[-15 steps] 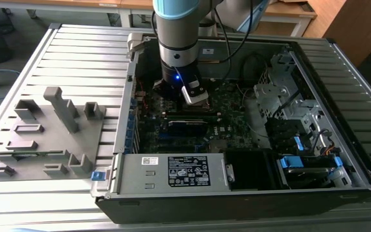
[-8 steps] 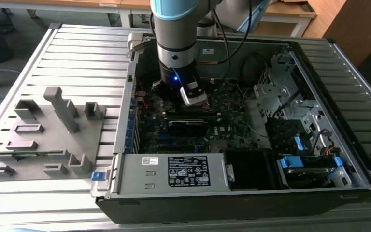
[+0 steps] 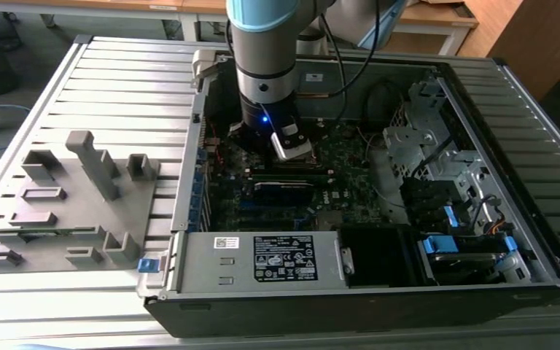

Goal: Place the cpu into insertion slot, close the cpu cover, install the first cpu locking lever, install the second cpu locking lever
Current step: 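Install the second cpu locking lever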

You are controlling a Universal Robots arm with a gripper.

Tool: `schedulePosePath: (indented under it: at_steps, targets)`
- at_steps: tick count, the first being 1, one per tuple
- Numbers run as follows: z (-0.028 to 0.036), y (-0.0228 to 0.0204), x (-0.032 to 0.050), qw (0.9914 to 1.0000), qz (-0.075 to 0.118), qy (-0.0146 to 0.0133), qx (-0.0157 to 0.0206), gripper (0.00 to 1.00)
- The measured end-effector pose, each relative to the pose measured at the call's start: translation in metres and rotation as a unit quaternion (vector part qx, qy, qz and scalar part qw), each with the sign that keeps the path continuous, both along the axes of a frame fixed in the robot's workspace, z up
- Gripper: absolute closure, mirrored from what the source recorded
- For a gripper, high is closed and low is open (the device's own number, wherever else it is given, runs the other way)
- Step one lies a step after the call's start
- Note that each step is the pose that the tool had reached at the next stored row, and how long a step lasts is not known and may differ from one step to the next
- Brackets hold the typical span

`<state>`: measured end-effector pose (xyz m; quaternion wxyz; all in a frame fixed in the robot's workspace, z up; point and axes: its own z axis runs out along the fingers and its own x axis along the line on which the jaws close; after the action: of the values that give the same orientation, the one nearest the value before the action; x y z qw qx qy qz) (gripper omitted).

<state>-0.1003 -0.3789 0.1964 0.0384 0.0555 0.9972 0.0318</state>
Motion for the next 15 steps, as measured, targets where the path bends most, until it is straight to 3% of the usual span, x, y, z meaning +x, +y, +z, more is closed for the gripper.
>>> schedulePosePath:
  at_steps: [12, 15]
  targets:
    - [-0.0028, 0.0000, -0.0009, 1.00000, 0.000, -0.0001, -0.0003, 0.90]
    - [-0.0008, 0.0001, -0.0008, 1.00000, 0.000, -0.0005, 0.0003, 0.90]
